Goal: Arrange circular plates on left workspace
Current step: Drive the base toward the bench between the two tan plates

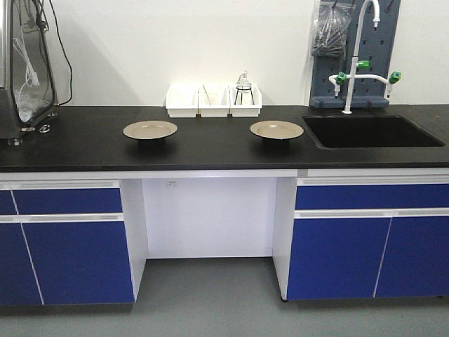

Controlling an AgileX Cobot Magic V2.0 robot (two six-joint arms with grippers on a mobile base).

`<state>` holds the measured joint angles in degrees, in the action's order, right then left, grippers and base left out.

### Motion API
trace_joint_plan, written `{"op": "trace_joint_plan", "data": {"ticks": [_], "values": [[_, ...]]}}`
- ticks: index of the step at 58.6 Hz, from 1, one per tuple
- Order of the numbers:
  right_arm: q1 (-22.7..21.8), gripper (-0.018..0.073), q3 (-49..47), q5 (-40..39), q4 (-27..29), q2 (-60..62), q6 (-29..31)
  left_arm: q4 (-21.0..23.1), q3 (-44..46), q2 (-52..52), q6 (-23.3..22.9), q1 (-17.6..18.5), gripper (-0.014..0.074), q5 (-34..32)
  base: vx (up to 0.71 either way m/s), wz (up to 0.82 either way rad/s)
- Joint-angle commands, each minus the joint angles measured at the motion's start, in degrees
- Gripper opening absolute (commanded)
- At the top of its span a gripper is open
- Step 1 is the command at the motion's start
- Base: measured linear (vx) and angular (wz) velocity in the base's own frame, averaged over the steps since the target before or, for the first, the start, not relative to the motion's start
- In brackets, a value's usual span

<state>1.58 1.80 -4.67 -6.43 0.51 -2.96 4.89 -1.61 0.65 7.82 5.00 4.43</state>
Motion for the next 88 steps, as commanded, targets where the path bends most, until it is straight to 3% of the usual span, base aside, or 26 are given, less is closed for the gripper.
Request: {"op": "trace_joint_plan", "data": {"ticks": [1, 46, 88], "values": [[-0.10, 0.0000, 0.28, -4.53, -0.49, 0.90, 0.24, 0.06, -0.67, 0.86, -0.53, 0.27, 0.0002, -4.43, 0.29, 0.04], [-0.10, 0.0000, 0.28, -4.53, -0.49, 0.90, 0.24, 0.06, -0.67, 0.86, -0.53, 0.27, 0.0002, -4.43, 0.38, 0.11], [-0.10, 0.0000, 0.28, -4.53, -0.49, 0.90, 0.24, 0.06, -0.67, 0.86, -0.53, 0.27, 0.0002, -4.43, 0.43, -0.11]]}}
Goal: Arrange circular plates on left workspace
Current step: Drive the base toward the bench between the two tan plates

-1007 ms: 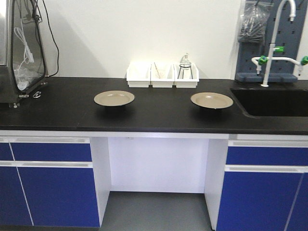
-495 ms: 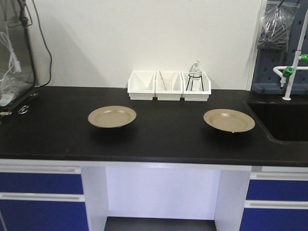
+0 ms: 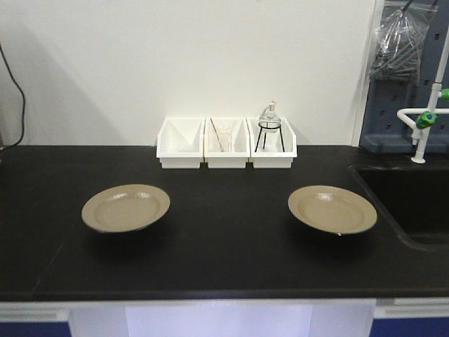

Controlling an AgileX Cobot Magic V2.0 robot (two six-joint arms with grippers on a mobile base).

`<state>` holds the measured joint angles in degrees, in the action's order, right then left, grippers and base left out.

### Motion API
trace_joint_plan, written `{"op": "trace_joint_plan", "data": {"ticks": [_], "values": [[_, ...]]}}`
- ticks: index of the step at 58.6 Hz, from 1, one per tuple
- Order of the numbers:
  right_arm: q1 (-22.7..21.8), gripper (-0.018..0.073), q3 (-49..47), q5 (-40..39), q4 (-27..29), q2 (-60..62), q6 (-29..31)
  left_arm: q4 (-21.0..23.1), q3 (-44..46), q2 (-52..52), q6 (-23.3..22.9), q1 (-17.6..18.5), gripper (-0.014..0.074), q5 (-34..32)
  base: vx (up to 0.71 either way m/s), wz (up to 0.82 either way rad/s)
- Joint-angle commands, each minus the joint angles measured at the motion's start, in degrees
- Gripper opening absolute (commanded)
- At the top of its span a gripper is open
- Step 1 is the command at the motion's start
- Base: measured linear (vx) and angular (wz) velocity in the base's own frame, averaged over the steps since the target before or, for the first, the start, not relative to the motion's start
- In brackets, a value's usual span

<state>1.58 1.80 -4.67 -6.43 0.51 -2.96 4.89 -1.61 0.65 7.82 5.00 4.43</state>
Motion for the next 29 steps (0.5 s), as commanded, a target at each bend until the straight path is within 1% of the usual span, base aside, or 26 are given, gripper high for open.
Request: {"op": "trace_joint_plan", "data": {"ticks": [1, 29], "values": [[-0.10, 0.0000, 0.28, -4.53, -0.49, 0.90, 0.24, 0.06, -0.67, 0.86, -0.53, 0.27, 0.0002, -4.43, 0.41, -0.02], [-0.10, 0.0000, 0.28, -4.53, -0.49, 0.90, 0.24, 0.06, -0.67, 0.86, -0.53, 0.27, 0.0002, -4.43, 0.40, 0.02]]}}
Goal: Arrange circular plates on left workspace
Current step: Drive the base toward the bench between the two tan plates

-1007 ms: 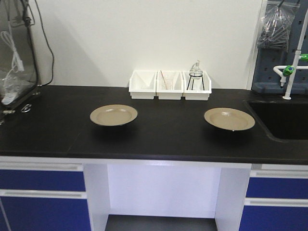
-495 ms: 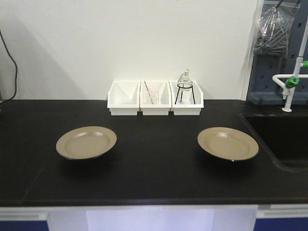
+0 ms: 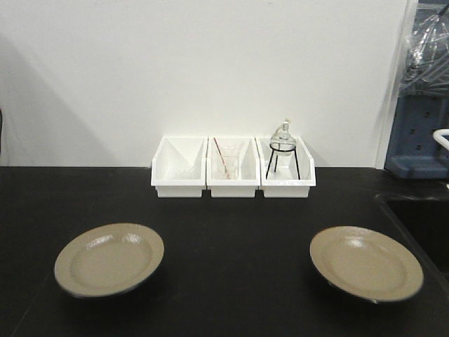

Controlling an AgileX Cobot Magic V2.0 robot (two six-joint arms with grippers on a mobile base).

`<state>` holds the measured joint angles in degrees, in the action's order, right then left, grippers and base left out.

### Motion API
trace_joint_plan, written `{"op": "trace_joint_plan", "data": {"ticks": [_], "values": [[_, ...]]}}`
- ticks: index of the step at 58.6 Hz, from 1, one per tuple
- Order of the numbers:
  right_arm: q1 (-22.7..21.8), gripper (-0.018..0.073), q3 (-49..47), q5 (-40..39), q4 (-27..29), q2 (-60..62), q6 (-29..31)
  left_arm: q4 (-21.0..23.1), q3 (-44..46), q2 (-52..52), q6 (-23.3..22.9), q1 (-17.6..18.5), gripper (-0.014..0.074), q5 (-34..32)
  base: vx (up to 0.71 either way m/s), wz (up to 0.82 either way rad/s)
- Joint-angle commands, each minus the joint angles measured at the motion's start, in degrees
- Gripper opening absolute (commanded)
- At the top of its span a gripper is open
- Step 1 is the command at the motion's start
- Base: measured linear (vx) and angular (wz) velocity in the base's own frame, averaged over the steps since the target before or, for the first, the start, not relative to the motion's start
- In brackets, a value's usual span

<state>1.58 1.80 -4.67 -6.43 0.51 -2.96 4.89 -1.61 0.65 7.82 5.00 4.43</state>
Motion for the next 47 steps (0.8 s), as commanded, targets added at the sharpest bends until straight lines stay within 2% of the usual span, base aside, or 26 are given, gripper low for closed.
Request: {"op": "trace_joint_plan", "data": {"ticks": [1, 24, 47], "values": [[-0.10, 0.0000, 0.28, -4.53, -0.49, 0.90, 0.24, 0.06, -0.67, 0.86, -0.53, 0.27, 0.0002, -4.43, 0.37, 0.03], [-0.10, 0.0000, 0.28, -4.53, -0.49, 0.90, 0.24, 0.06, -0.67, 0.86, -0.53, 0.27, 0.0002, -4.43, 0.31, -0.02], [-0.10, 0.0000, 0.28, -4.53, -0.49, 0.90, 0.24, 0.06, -0.67, 0.86, -0.53, 0.27, 0.0002, -4.43, 0.11, -0.04]]}}
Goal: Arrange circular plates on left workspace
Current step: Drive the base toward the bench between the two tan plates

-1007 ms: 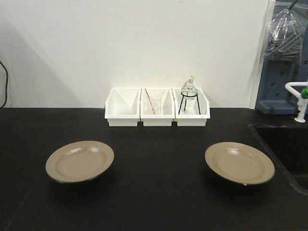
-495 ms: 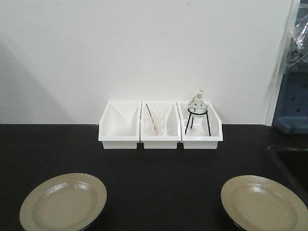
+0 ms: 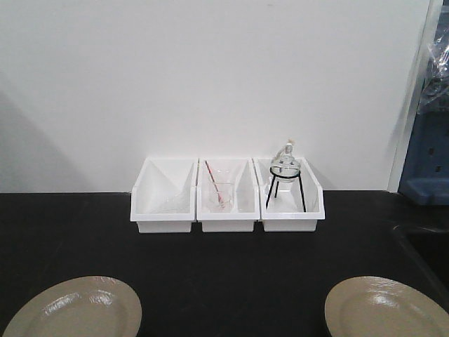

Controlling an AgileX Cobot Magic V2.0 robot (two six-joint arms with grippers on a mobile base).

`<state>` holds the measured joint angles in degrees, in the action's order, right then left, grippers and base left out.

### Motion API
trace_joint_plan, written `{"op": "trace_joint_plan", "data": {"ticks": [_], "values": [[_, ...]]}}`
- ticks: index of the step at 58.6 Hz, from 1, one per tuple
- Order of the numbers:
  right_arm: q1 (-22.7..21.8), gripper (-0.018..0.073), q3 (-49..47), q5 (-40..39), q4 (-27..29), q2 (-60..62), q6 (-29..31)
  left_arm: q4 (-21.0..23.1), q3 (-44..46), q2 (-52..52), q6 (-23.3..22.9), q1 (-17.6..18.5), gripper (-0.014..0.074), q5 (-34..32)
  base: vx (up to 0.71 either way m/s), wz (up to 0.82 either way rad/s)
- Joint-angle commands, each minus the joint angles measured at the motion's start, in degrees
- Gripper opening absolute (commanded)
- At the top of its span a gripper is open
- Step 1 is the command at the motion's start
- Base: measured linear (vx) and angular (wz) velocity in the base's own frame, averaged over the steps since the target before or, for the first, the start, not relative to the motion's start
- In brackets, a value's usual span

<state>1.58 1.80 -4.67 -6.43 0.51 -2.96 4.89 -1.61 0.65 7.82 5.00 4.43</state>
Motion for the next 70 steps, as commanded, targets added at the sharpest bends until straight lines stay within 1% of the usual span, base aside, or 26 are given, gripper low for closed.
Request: {"op": "trace_joint_plan", "data": {"ticks": [1, 27, 38, 44, 53, 61, 64, 70], "values": [[-0.10, 0.0000, 0.28, -4.53, -0.49, 0.90, 0.24, 0.06, -0.67, 0.86, -0.53, 0.27, 0.0002, -4.43, 0.03, -0.02], [-0.10, 0.0000, 0.28, -4.53, -0.49, 0.90, 0.24, 0.06, -0.67, 0.86, -0.53, 0.27, 0.0002, -4.43, 0.00, 0.00], [-0.10, 0.0000, 0.28, -6.04, -0.49, 0.90, 0.24, 0.06, -0.67, 0.86, -0.53, 0.27, 0.0002, -4.43, 0.00, 0.00], [-0.10, 0.0000, 0.16, -6.71, -0.49, 0.90, 0.24, 0.06, -0.13, 0.86, -0.54, 0.27, 0.0002, -7.61, 0.00, 0.00], [-0.10, 0.0000, 0.16, -8.42, -0.49, 0.90, 0.24, 0.06, -0.19, 0.86, -0.54, 0.27, 0.0002, -8.32, 0.00, 0.00], [-0.04, 0.0000, 0.16, -10.49, -0.28, 0.90, -0.46, 0.69, -0.19, 0.86, -0.59, 0.27, 0.0002, -11.18, 0.00, 0.00], [-0.04, 0.0000, 0.03, -12.03, -0.28, 0.90, -1.40, 1.40, -0.19, 0.86, -0.65, 0.27, 0.0002, -13.08, 0.00, 0.00], [-0.04, 0.0000, -0.82, -14.79, -0.28, 0.90, -4.06, 5.36, -0.12, 0.86, -1.07, 0.27, 0.0002, -18.66, 0.00, 0.00]]}}
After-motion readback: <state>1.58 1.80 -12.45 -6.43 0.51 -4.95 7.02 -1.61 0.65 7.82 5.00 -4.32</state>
